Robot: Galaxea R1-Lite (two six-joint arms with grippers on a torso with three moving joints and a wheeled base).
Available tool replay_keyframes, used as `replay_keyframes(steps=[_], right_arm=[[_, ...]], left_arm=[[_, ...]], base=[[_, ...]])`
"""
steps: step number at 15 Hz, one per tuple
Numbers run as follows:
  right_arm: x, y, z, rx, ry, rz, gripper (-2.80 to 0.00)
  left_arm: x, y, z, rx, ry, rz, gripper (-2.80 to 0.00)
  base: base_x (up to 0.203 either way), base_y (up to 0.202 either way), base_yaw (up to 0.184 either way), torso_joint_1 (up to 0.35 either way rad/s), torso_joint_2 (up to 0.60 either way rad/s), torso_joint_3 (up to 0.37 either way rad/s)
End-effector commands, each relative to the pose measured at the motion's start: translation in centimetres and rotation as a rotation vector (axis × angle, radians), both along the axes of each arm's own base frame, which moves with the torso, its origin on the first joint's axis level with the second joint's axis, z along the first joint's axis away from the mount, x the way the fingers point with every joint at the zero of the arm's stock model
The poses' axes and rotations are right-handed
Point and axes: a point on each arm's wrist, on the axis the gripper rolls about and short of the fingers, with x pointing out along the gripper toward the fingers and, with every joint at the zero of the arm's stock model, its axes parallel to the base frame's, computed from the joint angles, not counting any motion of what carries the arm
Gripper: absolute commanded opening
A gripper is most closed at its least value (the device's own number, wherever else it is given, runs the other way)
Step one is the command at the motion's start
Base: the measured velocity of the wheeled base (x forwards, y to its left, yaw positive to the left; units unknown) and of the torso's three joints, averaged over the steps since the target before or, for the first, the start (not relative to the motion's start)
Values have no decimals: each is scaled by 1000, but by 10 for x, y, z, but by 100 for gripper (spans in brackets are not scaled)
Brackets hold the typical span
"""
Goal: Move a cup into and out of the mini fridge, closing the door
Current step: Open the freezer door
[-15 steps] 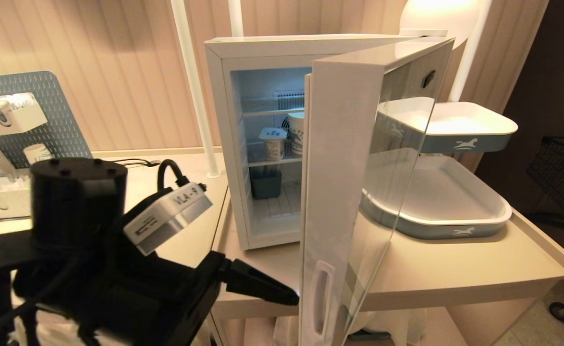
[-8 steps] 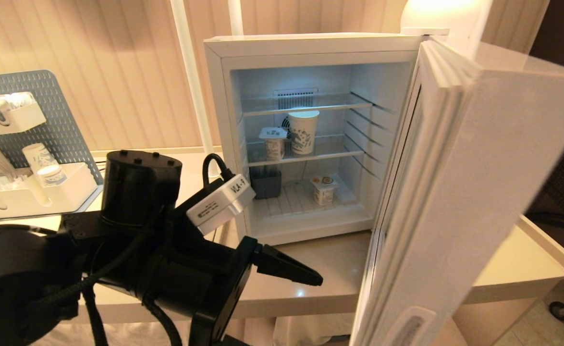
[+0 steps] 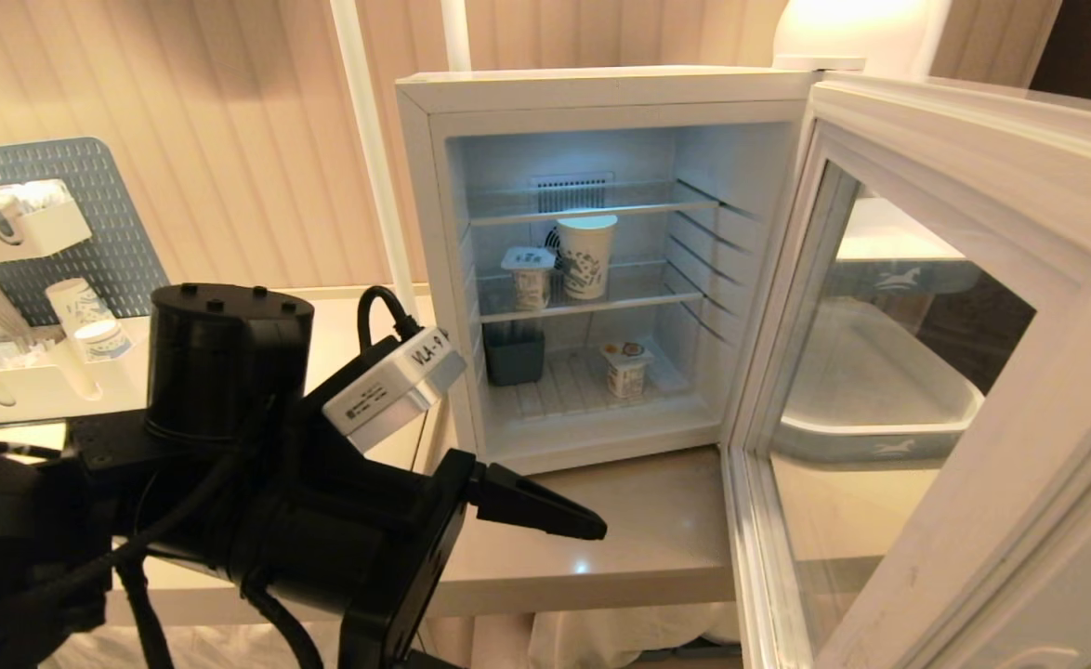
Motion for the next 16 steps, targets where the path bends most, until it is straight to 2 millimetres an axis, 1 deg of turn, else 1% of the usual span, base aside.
replay_keyframes(steps=[1, 5, 6, 7, 8, 10, 12, 14, 15, 16], right_arm=[[0, 0, 0, 0, 1, 0, -280], [0, 0, 0, 0, 3, 0, -280], [0, 0, 0, 0, 3, 0, -280], [0, 0, 0, 0, 2, 0, -280], [0, 0, 0, 0, 2, 0, -280], [0, 0, 0, 0, 2, 0, -280], [0, 0, 0, 0, 0, 0, -280], [0, 0, 0, 0, 2, 0, -280], [0, 0, 0, 0, 1, 0, -280], [0, 0, 0, 0, 2, 0, -280]], left_arm=[[3, -5, -4, 8, 13, -14, 0], [4, -14, -9, 19, 25, -34, 0], [6, -17, -10, 30, 20, -13, 0], [5, -16, -10, 47, 7, 39, 0], [3, -12, -10, 77, -16, 136, 0], [-5, 4, -7, 142, -69, 405, 0], [-13, 30, 0, 197, -122, 812, 0], [-25, 61, 13, 212, -197, 1266, 0], [-38, 82, 24, 183, -240, 1498, -280], [-51, 98, 33, 154, -264, 1650, -280]], base=[[0, 0, 0, 0, 0, 0], [0, 0, 0, 0, 0, 0], [0, 0, 0, 0, 0, 0], [0, 0, 0, 0, 0, 0], [0, 0, 0, 0, 0, 0], [0, 0, 0, 0, 0, 0], [0, 0, 0, 0, 0, 0], [0, 0, 0, 0, 0, 0], [0, 0, 0, 0, 0, 0], [0, 0, 0, 0, 0, 0]])
